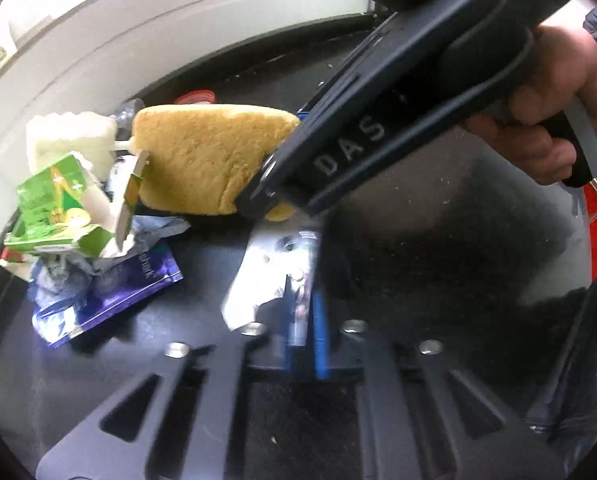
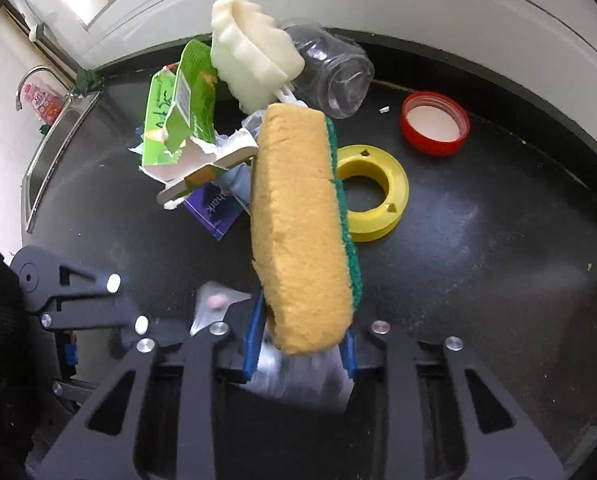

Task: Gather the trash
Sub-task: 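Grasp the pill blister pack with the left tool while the right tool grasps the yellow sponge, then carry the blister pack and sponge to the bin and open both tools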

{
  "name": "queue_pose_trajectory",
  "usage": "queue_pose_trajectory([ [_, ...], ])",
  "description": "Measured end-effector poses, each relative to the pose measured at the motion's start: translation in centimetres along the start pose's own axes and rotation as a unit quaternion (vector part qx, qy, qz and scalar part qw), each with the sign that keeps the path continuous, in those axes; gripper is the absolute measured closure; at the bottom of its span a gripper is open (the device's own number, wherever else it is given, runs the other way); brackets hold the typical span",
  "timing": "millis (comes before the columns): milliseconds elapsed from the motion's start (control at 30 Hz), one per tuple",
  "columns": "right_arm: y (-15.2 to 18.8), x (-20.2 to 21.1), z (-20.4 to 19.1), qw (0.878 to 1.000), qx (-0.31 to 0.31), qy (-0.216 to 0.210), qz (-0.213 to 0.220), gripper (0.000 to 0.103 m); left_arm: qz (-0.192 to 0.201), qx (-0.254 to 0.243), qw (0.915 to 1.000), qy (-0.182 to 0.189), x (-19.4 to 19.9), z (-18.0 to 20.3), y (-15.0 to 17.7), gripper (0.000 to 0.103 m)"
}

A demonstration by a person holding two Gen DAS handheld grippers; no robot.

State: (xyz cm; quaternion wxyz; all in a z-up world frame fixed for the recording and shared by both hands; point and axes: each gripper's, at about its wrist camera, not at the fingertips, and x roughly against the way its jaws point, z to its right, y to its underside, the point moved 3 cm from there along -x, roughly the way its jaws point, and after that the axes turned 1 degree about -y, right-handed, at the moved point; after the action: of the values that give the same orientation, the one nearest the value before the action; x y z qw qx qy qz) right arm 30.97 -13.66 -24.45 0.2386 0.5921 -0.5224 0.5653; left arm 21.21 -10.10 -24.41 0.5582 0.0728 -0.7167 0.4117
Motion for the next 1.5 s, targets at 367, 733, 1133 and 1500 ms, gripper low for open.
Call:
queue_pose_trajectory([
  [367,0.5,6.9,-3.3,0.998,-0.012,0.005,0.060,0.074,0.022,0.053,0.9983,-0.012,6.1,1.3,1.7,0.098],
  [733,5.3,12.4,-4.2,0.994,-0.058,0.026,0.094,0.074,0.042,0.125,0.9903,-0.044,10.7,1.2,4.1,0.099],
  [1133,10.1,13.8,-5.2,0.989,-0.105,0.025,0.100,0.074,0.045,0.154,0.9846,-0.069,13.6,2.3,6.0,0.099],
  [1500,8.4,14.7,-7.9,0.988,-0.089,-0.005,0.125,0.078,0.057,0.205,0.9719,-0.100,16.3,0.2,6.9,0.099],
])
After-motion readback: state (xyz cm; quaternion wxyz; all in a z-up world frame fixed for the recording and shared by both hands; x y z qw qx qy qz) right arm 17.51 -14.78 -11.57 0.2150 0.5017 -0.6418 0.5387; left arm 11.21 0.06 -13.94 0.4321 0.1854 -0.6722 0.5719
